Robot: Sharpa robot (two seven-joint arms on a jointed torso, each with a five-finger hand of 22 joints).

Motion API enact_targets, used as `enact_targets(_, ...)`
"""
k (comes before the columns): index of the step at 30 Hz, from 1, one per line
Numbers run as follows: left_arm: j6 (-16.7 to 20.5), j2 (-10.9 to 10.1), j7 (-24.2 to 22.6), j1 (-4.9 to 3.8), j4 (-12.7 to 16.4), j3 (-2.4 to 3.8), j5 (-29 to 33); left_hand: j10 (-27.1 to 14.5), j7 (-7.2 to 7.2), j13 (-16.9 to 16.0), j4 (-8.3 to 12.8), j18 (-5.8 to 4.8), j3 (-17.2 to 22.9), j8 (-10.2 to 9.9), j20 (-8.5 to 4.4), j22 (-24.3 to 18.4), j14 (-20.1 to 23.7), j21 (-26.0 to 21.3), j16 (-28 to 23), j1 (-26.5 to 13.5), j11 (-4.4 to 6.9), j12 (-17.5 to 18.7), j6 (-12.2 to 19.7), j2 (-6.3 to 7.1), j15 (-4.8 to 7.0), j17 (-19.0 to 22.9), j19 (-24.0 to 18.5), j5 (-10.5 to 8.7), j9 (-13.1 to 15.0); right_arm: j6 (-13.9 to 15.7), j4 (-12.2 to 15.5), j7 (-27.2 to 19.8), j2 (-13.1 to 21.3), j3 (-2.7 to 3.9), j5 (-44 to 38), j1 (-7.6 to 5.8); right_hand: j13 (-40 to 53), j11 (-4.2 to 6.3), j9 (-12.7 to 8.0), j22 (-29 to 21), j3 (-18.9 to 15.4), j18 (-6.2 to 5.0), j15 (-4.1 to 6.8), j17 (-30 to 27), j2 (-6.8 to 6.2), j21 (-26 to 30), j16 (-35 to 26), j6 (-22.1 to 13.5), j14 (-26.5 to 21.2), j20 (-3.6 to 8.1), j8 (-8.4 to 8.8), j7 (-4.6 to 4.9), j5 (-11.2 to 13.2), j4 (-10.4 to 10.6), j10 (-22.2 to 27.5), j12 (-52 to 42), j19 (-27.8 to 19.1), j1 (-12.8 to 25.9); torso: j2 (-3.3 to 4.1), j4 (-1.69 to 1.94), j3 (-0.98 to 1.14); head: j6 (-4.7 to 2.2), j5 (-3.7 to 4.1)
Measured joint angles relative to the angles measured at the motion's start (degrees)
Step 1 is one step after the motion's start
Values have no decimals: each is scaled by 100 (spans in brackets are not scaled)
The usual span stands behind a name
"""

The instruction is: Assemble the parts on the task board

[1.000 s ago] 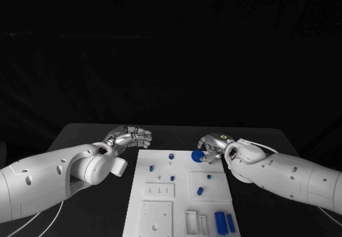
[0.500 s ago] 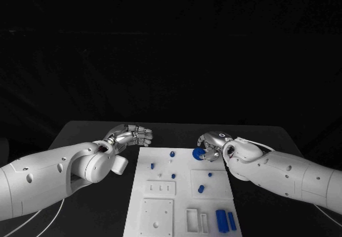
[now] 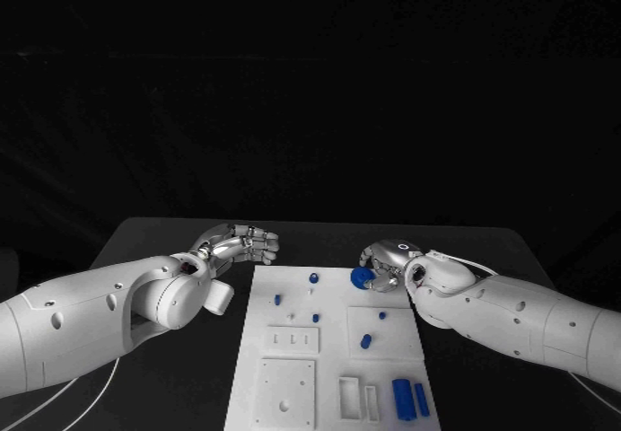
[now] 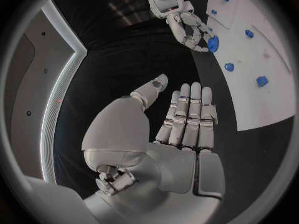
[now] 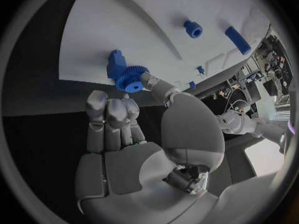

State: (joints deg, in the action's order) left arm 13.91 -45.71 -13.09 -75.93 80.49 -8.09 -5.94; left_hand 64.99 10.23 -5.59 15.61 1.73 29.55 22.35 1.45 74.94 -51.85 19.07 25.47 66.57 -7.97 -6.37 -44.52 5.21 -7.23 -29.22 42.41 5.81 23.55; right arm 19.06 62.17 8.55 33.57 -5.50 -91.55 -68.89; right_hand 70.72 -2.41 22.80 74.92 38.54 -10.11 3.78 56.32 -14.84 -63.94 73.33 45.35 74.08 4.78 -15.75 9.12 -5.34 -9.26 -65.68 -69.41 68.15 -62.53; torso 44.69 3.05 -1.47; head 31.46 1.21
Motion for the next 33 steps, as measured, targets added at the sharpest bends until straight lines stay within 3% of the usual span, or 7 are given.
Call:
enact_targets(6, -5, -1, 2, 0, -2, 0, -4, 0, 0, 0, 0, 0, 0, 0, 0, 0, 0, 0, 0, 0, 0, 0, 0, 0, 0, 0, 0, 0, 0, -34, -22, -2, 2, 0, -2, 3, 0, 16, 14, 0, 93, 0, 0, 11, 23, -33, 0, -2, 1, 7, 0, -17, 45, 41, 16, 0, -28, -23, -3, 0, 0, 15, -8)
enact_targets(10, -7, -1, 5, 0, -3, 0, -9, 0, 11, 5, 0, 0, 0, 0, 0, -1, 0, 0, -22, 0, 0, 0, 11, 0, 0, -3, 0, 0, 0, -77, -37, -10, -12, -6, -2, 3, -5, 29, 48, 0, 251, 0, 1, 28, 53, -34, -24, 119, 1, -7, -86, -72, 153, 86, 28, 1, -48, -53, -5, -4, 0, 20, -8)
enact_targets(14, -9, 5, 9, 0, -3, 0, -22, 0, 21, 7, 0, 0, 0, 0, 0, -1, 0, 0, -22, 0, 0, 22, 21, 0, 0, -6, 0, 0, -6, -118, -41, -13, -54, -18, -12, -6, -32, 58, 82, -1, 315, 0, 69, 29, 53, -72, -40, 263, -3, -19, -164, -127, 167, 103, 57, 33, -61, -53, -7, -8, 0, 28, -14)
enact_targets(33, -20, 17, 28, 0, -7, 0, -40, 0, 21, 6, 13, -1, 13, 0, 0, -3, 0, 0, -22, 0, 0, 22, 21, 0, 0, -5, 0, 0, -5, -302, -73, 1, -100, -7, -108, -42, -45, 79, 104, -1, 289, 1, 93, 63, 66, -100, -62, 345, 12, -30, -221, -177, 201, 129, 77, 67, -113, 39, -5, -7, 2, 83, -23)
